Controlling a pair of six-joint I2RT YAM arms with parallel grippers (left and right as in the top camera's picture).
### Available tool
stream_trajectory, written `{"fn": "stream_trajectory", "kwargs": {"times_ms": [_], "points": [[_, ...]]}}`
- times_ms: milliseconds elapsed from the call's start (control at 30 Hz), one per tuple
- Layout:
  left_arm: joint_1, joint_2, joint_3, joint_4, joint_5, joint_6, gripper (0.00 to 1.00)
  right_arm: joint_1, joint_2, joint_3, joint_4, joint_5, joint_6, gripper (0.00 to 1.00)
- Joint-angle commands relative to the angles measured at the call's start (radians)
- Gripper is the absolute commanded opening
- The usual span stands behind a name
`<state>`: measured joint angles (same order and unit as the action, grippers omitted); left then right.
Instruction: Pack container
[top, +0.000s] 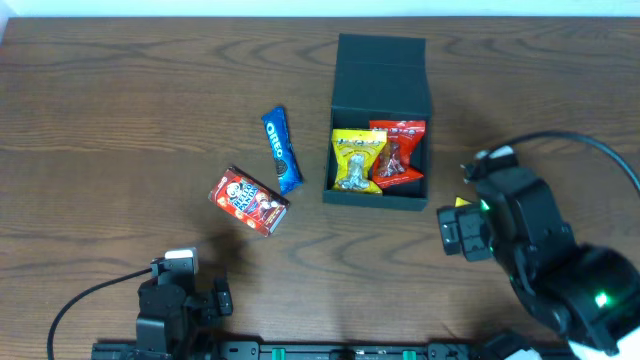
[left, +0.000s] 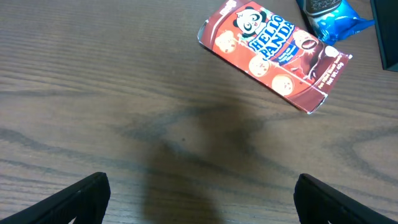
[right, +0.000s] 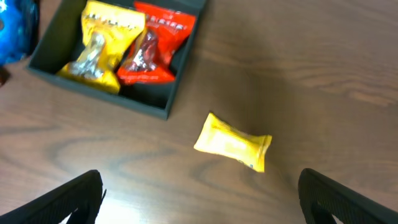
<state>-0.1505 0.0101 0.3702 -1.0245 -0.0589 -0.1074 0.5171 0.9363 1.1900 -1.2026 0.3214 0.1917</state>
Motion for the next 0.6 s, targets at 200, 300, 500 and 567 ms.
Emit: {"fn": "stream_trajectory", "kwargs": {"times_ms": [200, 300, 500, 567], "points": [[0.006, -0.006, -0.03, -0.031, 0.0, 0.007, 0.95, -0.164, -0.309, -0.332, 0.156, -0.165, -0.203, 0.99], [0.006, -0.006, -0.03, -0.031, 0.0, 0.007, 0.95, -0.225, -0.397, -0.376, 0.151, -0.165, -0.151, 0.99], [0.006, -0.006, -0.03, -0.031, 0.0, 0.007, 0.95, -0.269, -0.521, -0.416, 0.061, -0.183, -0.05, 0.99], [0.006, -0.006, -0.03, -0.031, 0.0, 0.007, 0.95, -0.269, -0.52, -0.416, 0.061, -0.183, -0.05, 0.99]]}}
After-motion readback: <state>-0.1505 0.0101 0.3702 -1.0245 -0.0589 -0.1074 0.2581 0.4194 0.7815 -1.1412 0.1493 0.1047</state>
